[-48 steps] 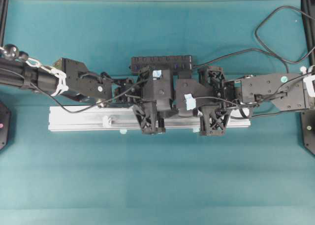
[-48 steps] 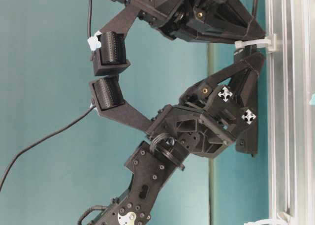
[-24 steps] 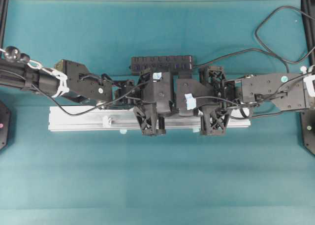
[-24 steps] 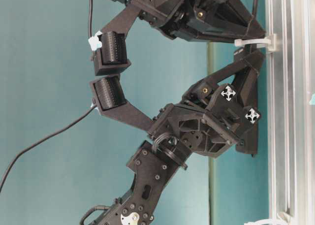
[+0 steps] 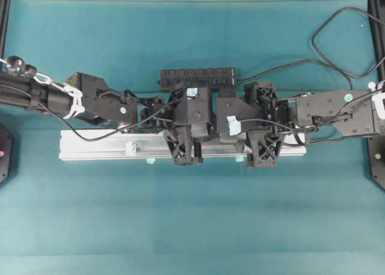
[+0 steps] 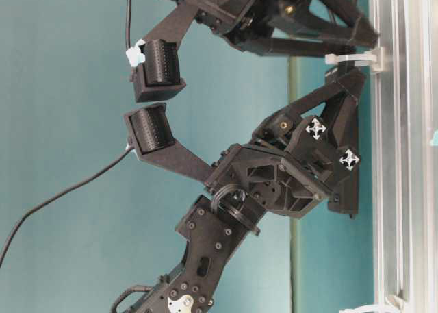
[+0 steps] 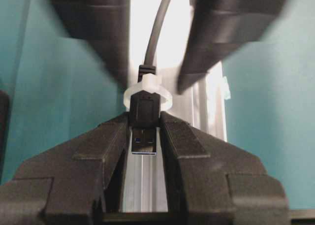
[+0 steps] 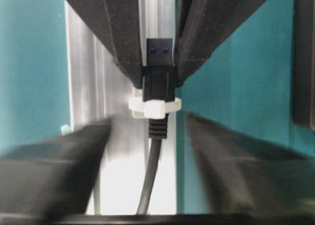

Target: Pass the USB cable through three rings with both arms.

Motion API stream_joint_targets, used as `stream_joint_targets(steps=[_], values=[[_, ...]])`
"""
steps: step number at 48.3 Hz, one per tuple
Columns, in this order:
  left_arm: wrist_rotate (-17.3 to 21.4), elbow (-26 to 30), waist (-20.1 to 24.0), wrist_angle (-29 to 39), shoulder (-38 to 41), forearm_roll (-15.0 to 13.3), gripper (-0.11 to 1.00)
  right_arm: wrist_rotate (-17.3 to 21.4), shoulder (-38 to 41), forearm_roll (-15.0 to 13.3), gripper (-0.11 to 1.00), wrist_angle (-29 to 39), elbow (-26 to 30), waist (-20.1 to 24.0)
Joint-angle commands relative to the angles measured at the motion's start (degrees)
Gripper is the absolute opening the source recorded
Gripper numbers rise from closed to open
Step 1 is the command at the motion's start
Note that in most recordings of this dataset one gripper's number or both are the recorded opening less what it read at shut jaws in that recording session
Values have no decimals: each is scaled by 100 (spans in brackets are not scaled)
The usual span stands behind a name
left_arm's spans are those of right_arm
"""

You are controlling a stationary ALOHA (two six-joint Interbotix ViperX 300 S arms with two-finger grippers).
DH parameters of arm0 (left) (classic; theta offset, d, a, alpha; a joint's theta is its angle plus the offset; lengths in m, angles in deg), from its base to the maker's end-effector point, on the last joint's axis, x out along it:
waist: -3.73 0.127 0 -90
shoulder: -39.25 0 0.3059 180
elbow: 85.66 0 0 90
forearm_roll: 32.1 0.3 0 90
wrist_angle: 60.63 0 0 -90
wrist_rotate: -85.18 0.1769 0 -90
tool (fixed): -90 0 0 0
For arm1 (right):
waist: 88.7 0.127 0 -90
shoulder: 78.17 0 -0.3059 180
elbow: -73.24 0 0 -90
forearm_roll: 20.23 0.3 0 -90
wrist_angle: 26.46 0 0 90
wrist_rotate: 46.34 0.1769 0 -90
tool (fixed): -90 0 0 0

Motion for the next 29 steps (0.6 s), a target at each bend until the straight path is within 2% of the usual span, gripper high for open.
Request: stream_joint_targets(steps=[1,6,8,29], values=[[-18,53,18,-44,-88,9,25,35,-62,9,47,53,26,18],[-18,18,18,-44,-114,9,25,35,-70,9,77,185,26,9],[-18,9,18,-35,-132,9,25,35,-70,9,85,220,26,9],[-26,-149,-44,70,-299,9,25,26,-149,9,82,220,18,-26]])
